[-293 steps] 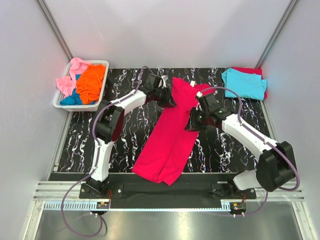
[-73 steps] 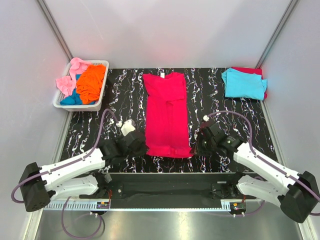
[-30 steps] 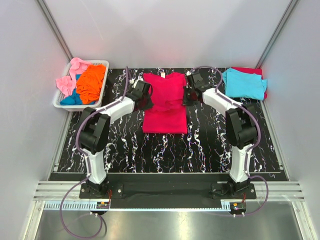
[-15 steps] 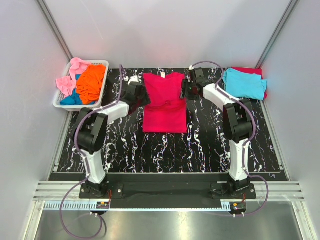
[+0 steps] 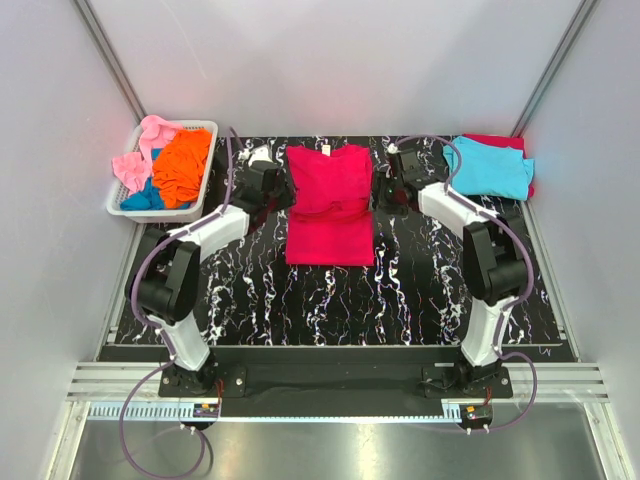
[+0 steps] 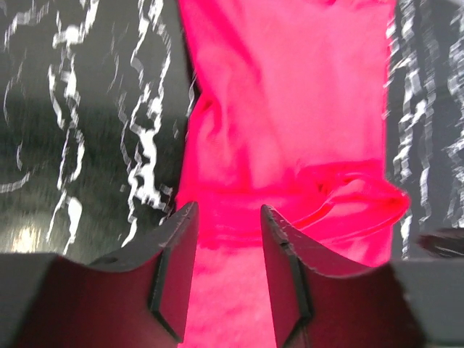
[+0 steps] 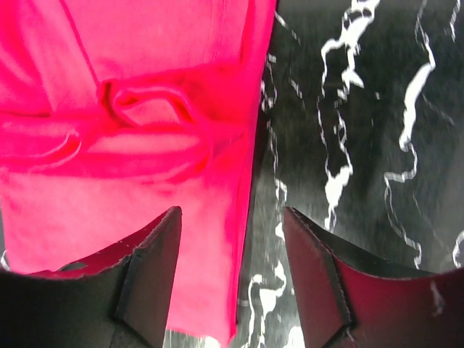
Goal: Fold and stack the t-shirts
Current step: Fold the tshirt
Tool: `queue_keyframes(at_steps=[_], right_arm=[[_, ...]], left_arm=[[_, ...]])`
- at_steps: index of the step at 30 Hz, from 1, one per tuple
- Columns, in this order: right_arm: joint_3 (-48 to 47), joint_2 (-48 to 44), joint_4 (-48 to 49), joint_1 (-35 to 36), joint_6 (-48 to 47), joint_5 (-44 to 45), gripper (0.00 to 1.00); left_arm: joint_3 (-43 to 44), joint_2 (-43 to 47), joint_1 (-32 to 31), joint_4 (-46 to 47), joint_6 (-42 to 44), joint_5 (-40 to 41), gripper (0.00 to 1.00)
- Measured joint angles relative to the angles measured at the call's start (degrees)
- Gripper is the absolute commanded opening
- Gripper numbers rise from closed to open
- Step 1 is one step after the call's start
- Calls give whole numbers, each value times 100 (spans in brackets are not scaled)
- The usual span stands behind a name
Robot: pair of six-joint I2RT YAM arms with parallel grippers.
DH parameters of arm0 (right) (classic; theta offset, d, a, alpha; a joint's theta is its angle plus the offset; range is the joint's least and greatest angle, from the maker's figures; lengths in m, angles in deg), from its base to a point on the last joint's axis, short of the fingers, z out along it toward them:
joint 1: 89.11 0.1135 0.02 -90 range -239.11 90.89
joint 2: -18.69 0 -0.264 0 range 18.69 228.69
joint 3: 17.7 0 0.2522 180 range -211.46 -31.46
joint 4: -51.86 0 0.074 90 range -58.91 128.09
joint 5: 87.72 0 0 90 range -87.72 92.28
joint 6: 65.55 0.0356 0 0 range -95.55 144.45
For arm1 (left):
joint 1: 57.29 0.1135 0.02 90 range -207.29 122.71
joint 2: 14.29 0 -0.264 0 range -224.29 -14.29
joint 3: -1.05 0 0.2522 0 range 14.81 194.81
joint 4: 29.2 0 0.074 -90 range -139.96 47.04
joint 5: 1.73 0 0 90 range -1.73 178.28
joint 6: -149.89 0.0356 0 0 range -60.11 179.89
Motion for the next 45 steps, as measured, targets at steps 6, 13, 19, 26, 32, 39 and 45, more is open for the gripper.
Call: queue_keyframes(at_steps=[6,13,19,26,32,39,45], right_arm=[[472,-411,151,35,94,-39,62],[501,-291,188,278,140,-203,61],[192,101,188,400,195,-310,61],[-227,658,195,455,227,-413,59],[-669,1080,140,466,214,-450,59],[-2022,1709,-33,452,35,-254,60],[-2903,2159,-142,374,-72,-79,60]], left_arm=[[219,-197,-57,-1034,-177,-59,34],[619,-756,-181,-1773,-369,-94,29],[868,-1021,-210,-2094,-439,-122,28],[1082,-1222,-210,-2234,-481,-116,27],[1453,-1346,-210,-2304,-474,-70,28],[2144,-1613,-210,-2111,-227,57,31],[2688,-2006,-201,-1784,11,378,31]])
